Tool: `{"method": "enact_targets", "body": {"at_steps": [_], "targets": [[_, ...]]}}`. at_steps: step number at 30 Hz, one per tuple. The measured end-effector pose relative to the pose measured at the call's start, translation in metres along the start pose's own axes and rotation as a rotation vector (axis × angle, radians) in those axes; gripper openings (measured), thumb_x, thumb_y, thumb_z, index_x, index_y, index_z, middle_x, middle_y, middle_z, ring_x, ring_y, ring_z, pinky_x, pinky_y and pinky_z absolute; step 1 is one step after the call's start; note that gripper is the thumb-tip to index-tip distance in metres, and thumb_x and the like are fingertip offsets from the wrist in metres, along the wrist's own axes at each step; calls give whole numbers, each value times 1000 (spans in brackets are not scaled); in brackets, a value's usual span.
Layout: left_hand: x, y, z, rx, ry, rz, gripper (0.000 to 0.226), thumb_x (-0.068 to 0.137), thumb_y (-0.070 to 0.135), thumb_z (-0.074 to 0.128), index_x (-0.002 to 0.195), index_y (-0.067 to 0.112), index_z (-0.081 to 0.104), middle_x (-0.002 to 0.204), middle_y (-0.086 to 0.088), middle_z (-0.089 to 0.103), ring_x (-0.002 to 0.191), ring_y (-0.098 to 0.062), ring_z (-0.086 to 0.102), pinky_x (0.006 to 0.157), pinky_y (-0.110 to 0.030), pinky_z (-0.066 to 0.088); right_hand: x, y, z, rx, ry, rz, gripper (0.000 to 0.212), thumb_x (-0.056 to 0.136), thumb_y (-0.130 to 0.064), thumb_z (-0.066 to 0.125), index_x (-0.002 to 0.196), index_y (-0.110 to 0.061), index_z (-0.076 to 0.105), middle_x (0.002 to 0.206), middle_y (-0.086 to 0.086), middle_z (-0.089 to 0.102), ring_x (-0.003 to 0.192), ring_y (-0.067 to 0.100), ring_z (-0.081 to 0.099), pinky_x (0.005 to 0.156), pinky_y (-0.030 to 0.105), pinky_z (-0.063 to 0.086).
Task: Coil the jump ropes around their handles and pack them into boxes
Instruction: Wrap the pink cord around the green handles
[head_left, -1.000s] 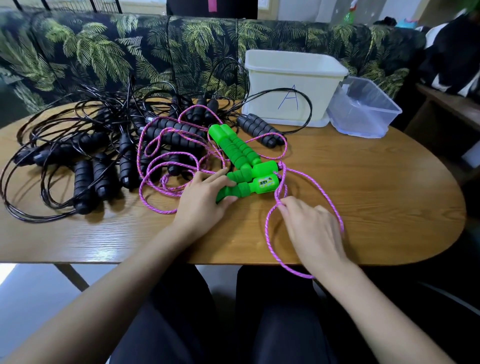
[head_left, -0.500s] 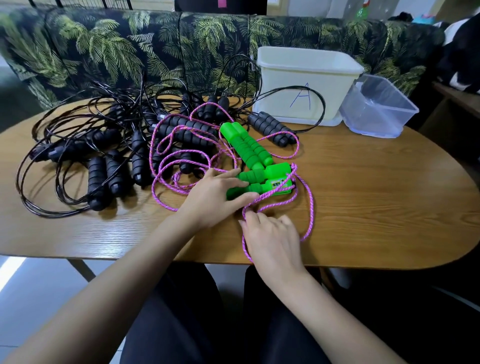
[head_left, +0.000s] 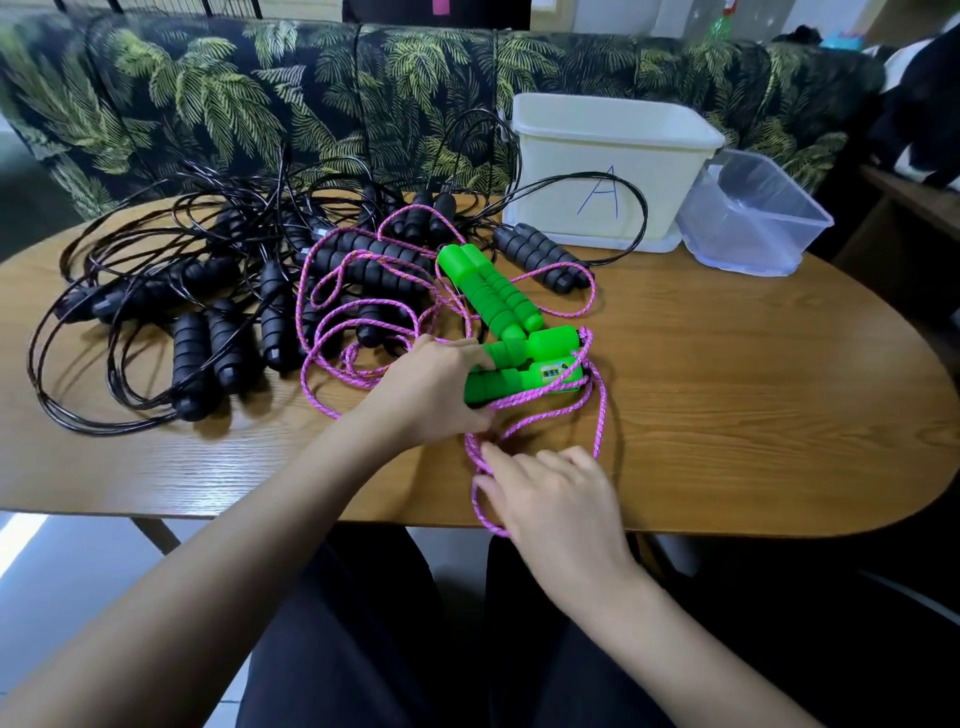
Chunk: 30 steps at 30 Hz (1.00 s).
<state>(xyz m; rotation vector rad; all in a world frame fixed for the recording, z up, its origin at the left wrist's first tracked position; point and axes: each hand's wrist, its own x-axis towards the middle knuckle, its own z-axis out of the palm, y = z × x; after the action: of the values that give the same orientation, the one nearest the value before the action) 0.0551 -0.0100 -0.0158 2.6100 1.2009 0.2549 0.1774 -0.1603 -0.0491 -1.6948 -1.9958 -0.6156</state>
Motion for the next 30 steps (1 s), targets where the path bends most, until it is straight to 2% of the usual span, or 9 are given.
{"method": "enact_targets", "body": {"at_steps": [2, 4, 8, 12, 18, 19, 22, 27, 30], "targets": [[0, -2, 2, -7, 56, 1, 53, 73, 39, 70, 121, 21, 60, 87, 0, 61, 87, -29, 56, 66, -31, 36, 2, 21, -9, 62, -26, 20, 28, 88, -39, 50, 88, -24, 74, 66, -7, 65, 64, 19, 60, 56, 31, 47], [-2, 1, 1, 1, 79, 17, 57, 81, 30, 71, 133, 21, 51, 90, -1, 59, 89, -27, 49, 68, -33, 35, 5, 47, -15, 94, -45, 47, 18, 83, -37, 59, 80, -23, 71, 68, -8, 65, 68, 21, 59, 56, 32, 49], [0, 0, 7, 74, 36, 19, 77, 89, 36, 65, 154, 21, 28, 143, -6, 50, 116, -31, 43, 94, -45, 44, 6, 95, -15, 64, -103, 82, 16, 72, -22, 85, 76, -20, 70, 71, -5, 63, 78, 24, 58, 63, 33, 51], [5, -4, 13, 233, 13, 16, 79, 95, 45, 56, 158, 21, 13, 151, -9, 35, 128, -32, 36, 99, -42, 36, 8, 129, -14, 153, -141, 28, 17, 75, -28, 82, 79, -20, 67, 80, -10, 62, 87, 16, 50, 73, 34, 47], [4, -13, 9, 81, 177, 103, 77, 83, 37, 64, 145, -5, 41, 119, -30, 55, 100, -48, 52, 88, -58, 50, 14, 163, -12, 477, -307, 52, 11, 89, -32, 62, 84, -22, 62, 86, -15, 57, 91, 3, 48, 80, 21, 40], [4, -15, 3, 59, 207, 115, 77, 85, 35, 65, 145, -5, 40, 121, -30, 54, 102, -47, 50, 92, -56, 47, 14, 168, -10, 540, -313, 102, 4, 88, -26, 67, 86, -24, 65, 85, -14, 60, 88, 4, 51, 80, 22, 42], [4, -21, -17, 1, 280, 164, 76, 87, 35, 65, 147, -5, 38, 125, -28, 51, 107, -41, 47, 97, -49, 40, 18, 178, -13, 700, -325, 296, 24, 85, -10, 75, 84, -33, 67, 84, -7, 65, 85, 10, 59, 79, 19, 43], [1, -31, -38, -51, 331, 278, 77, 89, 48, 48, 147, -2, 39, 129, -22, 52, 107, -26, 42, 98, -26, 30, 43, 191, -24, 1026, -362, 542, 13, 90, -11, 65, 79, -14, 69, 68, -8, 65, 64, 3, 52, 67, 13, 42], [-5, -26, -42, -44, 306, 387, 74, 92, 48, 50, 148, 2, 38, 131, -17, 50, 110, -22, 41, 101, -30, 34, 67, 194, -18, 1132, -338, 669, 16, 85, -24, 66, 83, -9, 70, 69, -4, 65, 59, 4, 51, 73, 22, 53]]}}
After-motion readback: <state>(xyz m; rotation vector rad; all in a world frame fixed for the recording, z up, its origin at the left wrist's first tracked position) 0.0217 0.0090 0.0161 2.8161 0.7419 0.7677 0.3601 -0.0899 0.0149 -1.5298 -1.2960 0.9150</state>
